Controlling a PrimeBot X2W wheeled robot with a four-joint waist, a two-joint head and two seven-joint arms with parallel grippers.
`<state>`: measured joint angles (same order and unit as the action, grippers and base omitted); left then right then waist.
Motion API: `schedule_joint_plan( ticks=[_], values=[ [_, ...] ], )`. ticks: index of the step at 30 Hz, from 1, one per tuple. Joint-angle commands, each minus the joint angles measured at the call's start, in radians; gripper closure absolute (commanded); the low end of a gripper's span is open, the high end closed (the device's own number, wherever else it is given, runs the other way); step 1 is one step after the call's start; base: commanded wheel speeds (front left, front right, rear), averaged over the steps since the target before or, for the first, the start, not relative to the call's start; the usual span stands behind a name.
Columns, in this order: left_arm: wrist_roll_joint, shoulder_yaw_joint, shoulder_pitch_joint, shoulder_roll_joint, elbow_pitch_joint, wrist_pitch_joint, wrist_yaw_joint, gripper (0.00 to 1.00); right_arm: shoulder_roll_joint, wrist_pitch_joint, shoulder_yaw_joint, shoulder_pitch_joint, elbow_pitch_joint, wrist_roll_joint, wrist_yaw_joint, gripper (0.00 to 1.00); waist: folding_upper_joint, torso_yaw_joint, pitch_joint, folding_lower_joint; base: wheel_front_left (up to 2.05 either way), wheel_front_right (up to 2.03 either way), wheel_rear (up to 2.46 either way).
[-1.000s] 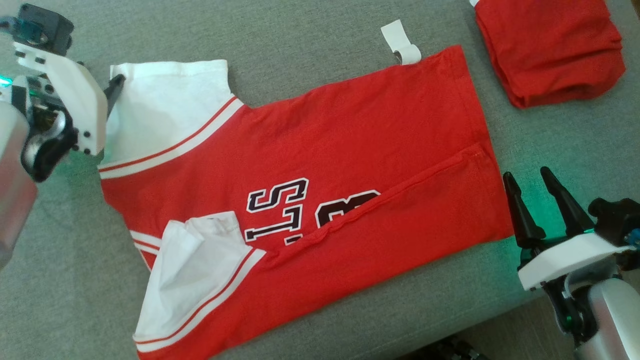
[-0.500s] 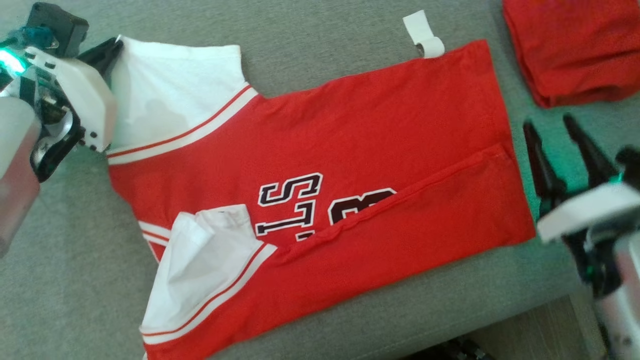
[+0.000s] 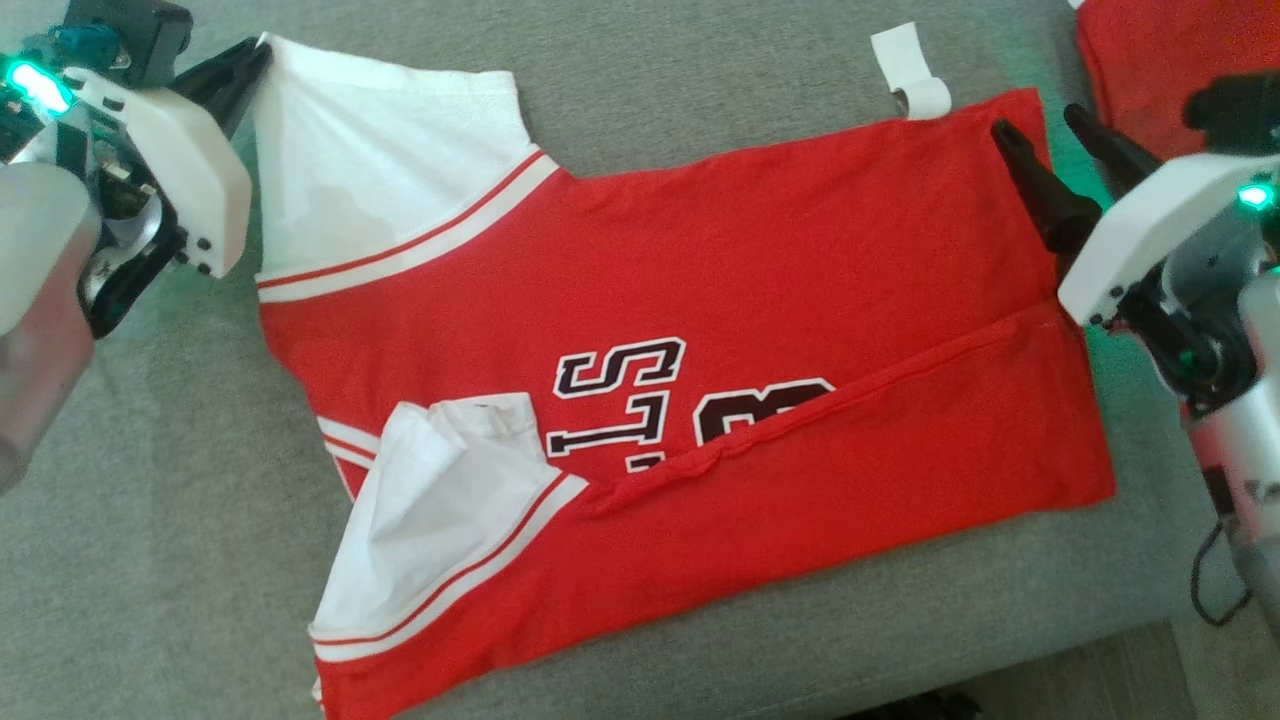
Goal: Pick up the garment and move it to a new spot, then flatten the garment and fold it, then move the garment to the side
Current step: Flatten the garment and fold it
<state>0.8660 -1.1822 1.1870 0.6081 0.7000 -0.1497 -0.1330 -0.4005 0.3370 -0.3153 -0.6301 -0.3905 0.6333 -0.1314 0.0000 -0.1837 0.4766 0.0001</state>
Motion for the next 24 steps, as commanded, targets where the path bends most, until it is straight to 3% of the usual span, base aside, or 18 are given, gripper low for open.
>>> schedule_joint_plan(
  ticks=[1, 14, 16, 19, 20, 24],
  values=[
    [0.015, 0.019, 0.067, 0.032, 0.0, 0.018, 0.002, 1.0, -0.022, 0.018, -0.019, -0.028, -0.01, 0.04, 0.001, 0.0, 0.0, 0.01, 0.002, -0.0001, 0.0, 0.0, 0.0],
    [0.072, -0.053, 0.118, 0.02, 0.022, 0.065, 0.002, 1.0, -0.044, 0.012, -0.11, -0.145, -0.138, 0.156, 0.001, 0.0, 0.0, 0.043, 0.013, -0.0001, 0.0, 0.0, 0.0],
    [0.075, -0.06, 0.124, 0.017, 0.026, 0.073, 0.002, 1.0, -0.048, 0.002, -0.124, -0.159, -0.152, 0.166, 0.001, 0.04, 0.0, 0.048, 0.015, -0.0001, 0.0, 0.0, 0.0],
    [0.079, -0.069, 0.132, 0.013, 0.031, 0.085, 0.002, 1.0, -0.056, -0.021, -0.139, -0.179, -0.171, 0.174, 0.001, 0.27, 0.0, 0.054, 0.018, -0.0001, 0.0, 0.0, 0.0],
    [0.08, -0.072, 0.135, 0.011, 0.033, 0.091, 0.002, 1.0, -0.059, -0.029, -0.143, -0.186, -0.178, 0.176, 0.001, 0.52, 0.0, 0.056, 0.018, -0.0001, 0.0, 0.0, 0.0],
    [0.081, -0.08, 0.145, 0.004, 0.045, 0.111, 0.002, 1.0, -0.073, -0.055, -0.162, -0.207, -0.199, 0.186, 0.001, 0.99, 0.0, 0.067, 0.02, -0.0001, 0.0, 0.0, 0.0]
  ],
)
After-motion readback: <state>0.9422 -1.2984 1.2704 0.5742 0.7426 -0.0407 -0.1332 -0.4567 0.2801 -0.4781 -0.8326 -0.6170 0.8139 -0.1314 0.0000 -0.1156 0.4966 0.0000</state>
